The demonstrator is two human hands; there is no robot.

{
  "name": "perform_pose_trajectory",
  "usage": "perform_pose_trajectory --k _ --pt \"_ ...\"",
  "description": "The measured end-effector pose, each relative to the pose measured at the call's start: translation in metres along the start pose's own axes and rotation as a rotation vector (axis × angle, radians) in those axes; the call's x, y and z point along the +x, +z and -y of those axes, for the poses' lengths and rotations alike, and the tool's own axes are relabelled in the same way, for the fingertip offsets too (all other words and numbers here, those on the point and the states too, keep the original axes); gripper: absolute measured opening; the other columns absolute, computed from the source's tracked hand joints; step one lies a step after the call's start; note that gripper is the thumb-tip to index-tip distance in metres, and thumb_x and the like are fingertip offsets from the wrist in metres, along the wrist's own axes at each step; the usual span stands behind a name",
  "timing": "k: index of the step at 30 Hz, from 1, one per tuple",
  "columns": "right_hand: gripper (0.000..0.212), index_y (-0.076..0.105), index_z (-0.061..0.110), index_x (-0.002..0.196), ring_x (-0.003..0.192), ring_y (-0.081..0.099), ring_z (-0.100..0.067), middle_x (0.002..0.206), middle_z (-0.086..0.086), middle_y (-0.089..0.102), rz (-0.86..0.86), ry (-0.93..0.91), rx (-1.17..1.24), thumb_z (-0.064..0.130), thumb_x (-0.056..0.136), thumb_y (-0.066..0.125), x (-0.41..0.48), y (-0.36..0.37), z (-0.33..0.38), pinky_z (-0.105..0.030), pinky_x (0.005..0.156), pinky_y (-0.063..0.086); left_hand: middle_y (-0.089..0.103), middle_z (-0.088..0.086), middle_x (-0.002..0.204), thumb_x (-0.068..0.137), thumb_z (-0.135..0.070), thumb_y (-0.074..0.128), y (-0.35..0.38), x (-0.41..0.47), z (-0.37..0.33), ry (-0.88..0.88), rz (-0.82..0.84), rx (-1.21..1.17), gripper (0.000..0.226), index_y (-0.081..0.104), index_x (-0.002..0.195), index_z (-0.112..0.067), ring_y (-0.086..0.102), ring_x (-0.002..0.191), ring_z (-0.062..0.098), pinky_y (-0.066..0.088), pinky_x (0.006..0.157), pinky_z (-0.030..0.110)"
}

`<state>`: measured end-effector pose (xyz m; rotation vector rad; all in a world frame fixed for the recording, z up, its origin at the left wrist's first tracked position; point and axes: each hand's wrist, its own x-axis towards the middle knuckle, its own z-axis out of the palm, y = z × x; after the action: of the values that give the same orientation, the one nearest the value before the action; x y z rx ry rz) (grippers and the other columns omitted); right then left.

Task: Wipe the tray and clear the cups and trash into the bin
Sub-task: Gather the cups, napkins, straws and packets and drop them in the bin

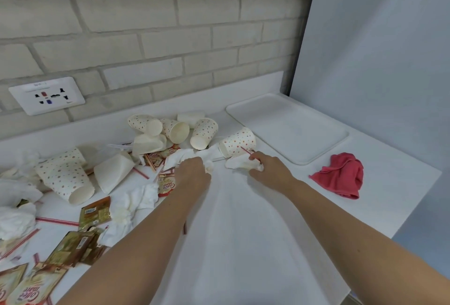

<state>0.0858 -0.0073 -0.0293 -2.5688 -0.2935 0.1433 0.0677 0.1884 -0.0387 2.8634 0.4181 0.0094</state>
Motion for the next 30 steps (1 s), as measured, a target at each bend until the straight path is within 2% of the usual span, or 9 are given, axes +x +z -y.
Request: perform_pose_trajectory --k 2,5,11,15,19,21,24,28,30 --pt "0.05 0.04 0.024 0.138 0.104 0.059 -0.028 0.114 -0.009 0.064 0.009 0.02 -0.092 0.028 0.09 0.053 0.006 0.004 -0.002 -0.031 0.081 0.046 0.061 0.01 0.108 0.085 -0.022 0.053 0.0 -0.001 -0.002 0.022 -0.019 -0.072 0.027 0.055 0.106 -0.005 0.056 0.104 0.027 0.043 0.076 0.031" --pt "0.043 0.042 0.028 0.134 0.112 0.055 -0.024 0.116 -0.004 0.062 0.068 0.054 -0.187 0.035 0.092 0.048 0.012 0.012 0.0 -0.03 0.084 0.043 0.059 0.011 0.094 0.083 -0.022 0.058 -0.009 -0.005 -0.004 0.032 -0.053 -0.2 0.02 0.054 0.093 -0.005 0.056 0.097 0.027 0.039 0.069 0.03" --pt "0.026 0.054 0.019 0.117 0.108 0.055 -0.024 0.113 -0.005 0.062 0.052 0.019 -0.23 0.026 0.095 0.042 0.011 0.019 0.007 -0.027 0.075 0.036 0.052 0.009 0.073 0.078 -0.015 0.063 -0.038 -0.014 0.004 0.064 -0.192 -0.442 0.016 0.052 0.079 -0.003 0.052 0.071 0.027 0.031 0.052 0.03" --pt "0.026 0.057 0.012 0.113 0.106 0.055 -0.028 0.112 -0.01 0.061 0.031 -0.006 -0.154 0.023 0.092 0.046 0.004 0.007 0.021 -0.027 0.073 0.036 0.049 0.003 0.064 0.078 -0.012 0.062 -0.059 -0.023 0.01 0.06 -0.236 -0.538 0.019 0.047 0.067 -0.018 0.05 0.064 0.025 0.045 0.058 0.039" --pt "0.01 0.06 0.023 0.079 0.091 0.052 -0.026 0.083 0.0 0.058 -0.019 -0.003 0.007 0.022 0.086 0.053 -0.006 -0.013 0.037 -0.025 0.065 0.039 0.045 -0.002 0.06 0.078 -0.011 0.062 -0.072 -0.035 0.015 0.084 -0.305 -0.602 0.012 0.051 0.08 -0.014 0.049 0.061 0.023 0.044 0.057 0.035" --pt "0.009 0.056 0.026 0.076 0.087 0.05 -0.02 0.082 0.005 0.054 -0.058 0.016 0.106 0.023 0.085 0.055 -0.013 -0.021 0.043 -0.024 0.064 0.038 0.048 -0.001 0.06 0.079 -0.01 0.062 -0.077 -0.042 0.016 0.125 -0.34 -0.669 0.009 0.054 0.08 -0.011 0.046 0.055 0.017 0.037 0.05 0.028" --pt "0.027 0.043 0.024 0.062 0.074 0.044 -0.02 0.065 0.005 0.044 -0.129 0.024 0.211 0.02 0.085 0.056 -0.032 -0.032 0.052 -0.023 0.054 0.03 0.053 0.003 0.063 0.079 -0.01 0.062 -0.085 -0.055 0.014 0.182 -0.391 -0.764 0.009 0.058 0.08 -0.002 0.045 0.052 0.011 0.034 0.041 0.012" --pt "0.013 0.06 0.017 0.099 0.075 0.048 -0.017 0.078 0.004 0.052 -0.197 0.045 0.341 0.02 0.087 0.055 -0.063 -0.044 0.058 -0.02 0.057 0.032 0.051 0.002 0.064 0.079 -0.013 0.062 -0.094 -0.074 0.006 0.27 -0.415 -0.904 0.012 0.056 0.073 -0.005 0.043 0.052 0.007 0.035 0.041 0.007" --pt "0.007 0.051 0.018 0.092 0.064 0.047 -0.014 0.069 0.005 0.049 -0.245 0.068 0.393 0.019 0.086 0.056 -0.078 -0.047 0.057 -0.02 0.054 0.031 0.048 0.002 0.066 0.079 -0.015 0.063 -0.096 -0.083 0.0 0.305 -0.437 -0.945 0.022 0.047 0.064 -0.012 0.041 0.053 0.007 0.034 0.041 0.007"
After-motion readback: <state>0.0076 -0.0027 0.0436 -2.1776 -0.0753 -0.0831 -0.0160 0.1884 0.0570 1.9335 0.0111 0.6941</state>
